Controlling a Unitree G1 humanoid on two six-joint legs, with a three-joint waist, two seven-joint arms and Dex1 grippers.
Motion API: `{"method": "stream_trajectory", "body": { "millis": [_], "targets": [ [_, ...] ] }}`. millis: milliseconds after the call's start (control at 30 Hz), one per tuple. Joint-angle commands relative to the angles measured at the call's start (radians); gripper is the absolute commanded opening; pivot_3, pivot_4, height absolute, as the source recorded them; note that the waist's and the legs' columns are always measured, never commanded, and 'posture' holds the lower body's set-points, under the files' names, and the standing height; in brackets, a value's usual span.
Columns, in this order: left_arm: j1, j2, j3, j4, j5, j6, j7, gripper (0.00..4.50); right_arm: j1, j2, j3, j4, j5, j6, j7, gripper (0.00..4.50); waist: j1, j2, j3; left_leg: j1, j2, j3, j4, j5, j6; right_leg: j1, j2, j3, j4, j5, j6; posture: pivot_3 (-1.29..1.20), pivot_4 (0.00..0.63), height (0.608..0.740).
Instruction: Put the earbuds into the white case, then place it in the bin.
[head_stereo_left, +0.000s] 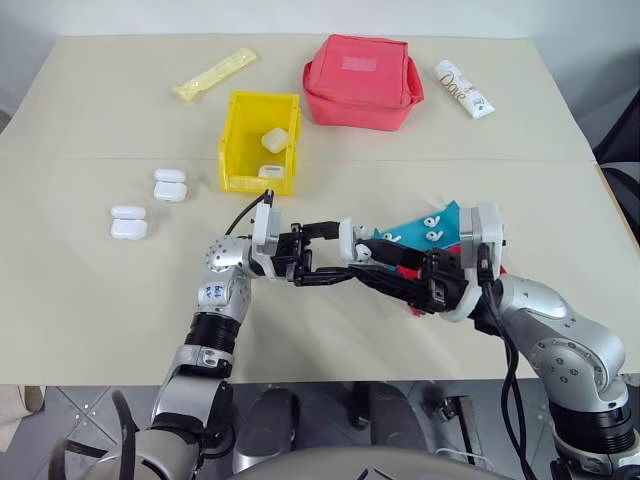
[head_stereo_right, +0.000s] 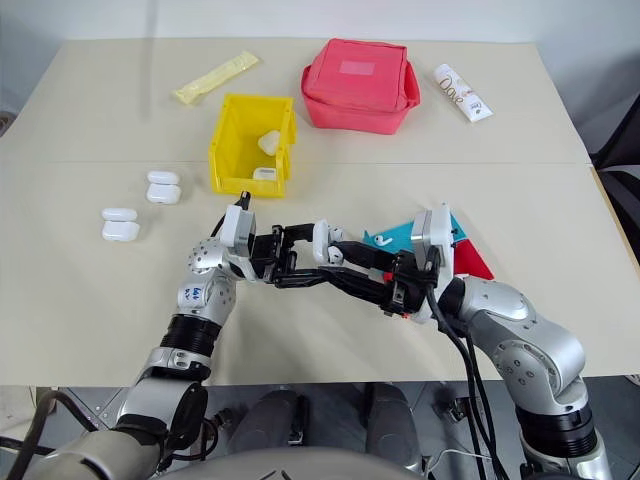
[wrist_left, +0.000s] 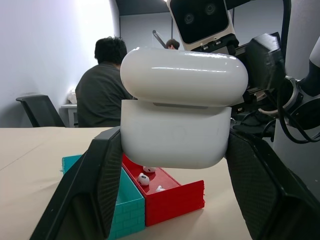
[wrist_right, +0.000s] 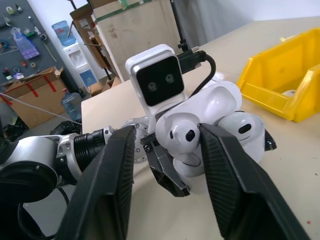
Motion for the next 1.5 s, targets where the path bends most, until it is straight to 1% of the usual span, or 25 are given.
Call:
{"method": "stream_trajectory", "body": {
  "millis": [33, 233, 533, 833, 1100, 1500],
  "targets": [
    [-0.056, -0.032, -0.004, -0.077, -0.049, -0.029, -0.011, 2.76, 0.014, -0.023, 0.013, 0.031, -0.042, 0.044, -0.040, 2.04, 0.000, 0.000, 0.000, 0.000, 0.000, 0.000, 0.000, 0.000, 0.000, 0.000, 0.000, 0.000, 0.000, 0.000, 0.000, 0.00, 0.150, 0.740],
    [-0.057, -0.031, -0.004, -0.071, -0.048, -0.030, -0.012, 2.76, 0.000, -0.036, 0.002, 0.020, -0.038, 0.045, -0.046, 2.04, 0.000, 0.000, 0.000, 0.000, 0.000, 0.000, 0.000, 0.000, 0.000, 0.000, 0.000, 0.000, 0.000, 0.000, 0.000, 0.00, 0.150, 0.740],
    [-0.051, -0.034, -0.018, -0.062, -0.040, -0.037, -0.028, 2.76, -0.089, -0.051, -0.006, 0.007, -0.022, 0.081, -0.073, 2.04, 0.000, 0.000, 0.000, 0.000, 0.000, 0.000, 0.000, 0.000, 0.000, 0.000, 0.000, 0.000, -0.001, 0.000, 0.000, 0.00, 0.150, 0.740],
    [-0.046, -0.038, -0.018, -0.069, -0.039, -0.034, -0.021, 2.76, -0.094, -0.065, -0.028, -0.014, -0.014, 0.104, -0.077, 2.04, 0.000, 0.000, 0.000, -0.001, 0.000, 0.000, 0.000, 0.000, 0.000, 0.000, 0.000, 0.000, -0.001, 0.000, 0.001, 0.00, 0.150, 0.740],
    [-0.050, -0.020, -0.018, -0.051, -0.026, -0.036, -0.020, 2.76, -0.116, -0.102, -0.085, -0.060, 0.032, 0.130, -0.100, 2.04, 0.000, 0.000, 0.000, -0.001, 0.000, 0.000, 0.000, 0.000, 0.000, 0.000, 0.000, 0.000, -0.001, 0.001, 0.001, 0.00, 0.150, 0.740],
    [-0.060, -0.011, -0.019, -0.042, -0.023, -0.031, -0.022, 2.76, -0.149, -0.125, -0.105, -0.064, 0.031, 0.134, -0.117, 2.04, 0.000, 0.000, 0.000, -0.001, 0.000, 0.000, 0.000, 0.000, 0.000, 0.000, 0.000, 0.000, -0.002, 0.001, 0.001, 0.00, 0.150, 0.740]
  ]
}}
